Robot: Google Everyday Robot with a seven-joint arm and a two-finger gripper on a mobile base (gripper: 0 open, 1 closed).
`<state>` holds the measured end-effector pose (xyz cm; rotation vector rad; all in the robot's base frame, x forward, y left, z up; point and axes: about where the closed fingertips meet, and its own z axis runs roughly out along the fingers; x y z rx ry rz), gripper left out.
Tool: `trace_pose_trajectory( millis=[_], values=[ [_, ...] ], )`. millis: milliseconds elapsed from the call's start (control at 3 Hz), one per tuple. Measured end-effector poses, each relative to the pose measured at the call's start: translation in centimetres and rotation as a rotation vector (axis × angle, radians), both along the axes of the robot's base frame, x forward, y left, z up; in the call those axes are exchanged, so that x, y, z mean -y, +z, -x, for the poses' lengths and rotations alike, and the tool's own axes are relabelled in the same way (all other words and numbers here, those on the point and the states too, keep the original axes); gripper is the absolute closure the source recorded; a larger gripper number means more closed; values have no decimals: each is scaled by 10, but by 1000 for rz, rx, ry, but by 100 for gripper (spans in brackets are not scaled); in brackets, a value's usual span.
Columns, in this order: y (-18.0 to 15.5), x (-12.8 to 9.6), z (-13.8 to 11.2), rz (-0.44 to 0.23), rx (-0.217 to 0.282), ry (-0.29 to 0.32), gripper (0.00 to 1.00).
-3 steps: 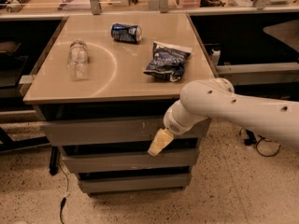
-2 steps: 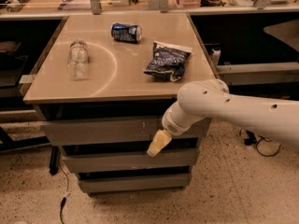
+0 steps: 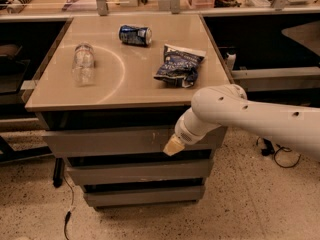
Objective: Open top drawer
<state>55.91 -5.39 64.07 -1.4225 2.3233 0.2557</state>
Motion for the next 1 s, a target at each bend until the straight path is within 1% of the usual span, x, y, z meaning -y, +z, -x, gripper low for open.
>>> trace_pose_trajectory(
  millis=[667,1000],
  values=[
    [0,0,0,0,0,0,89],
    [9,1,-1,0,0,0,100]
  ],
)
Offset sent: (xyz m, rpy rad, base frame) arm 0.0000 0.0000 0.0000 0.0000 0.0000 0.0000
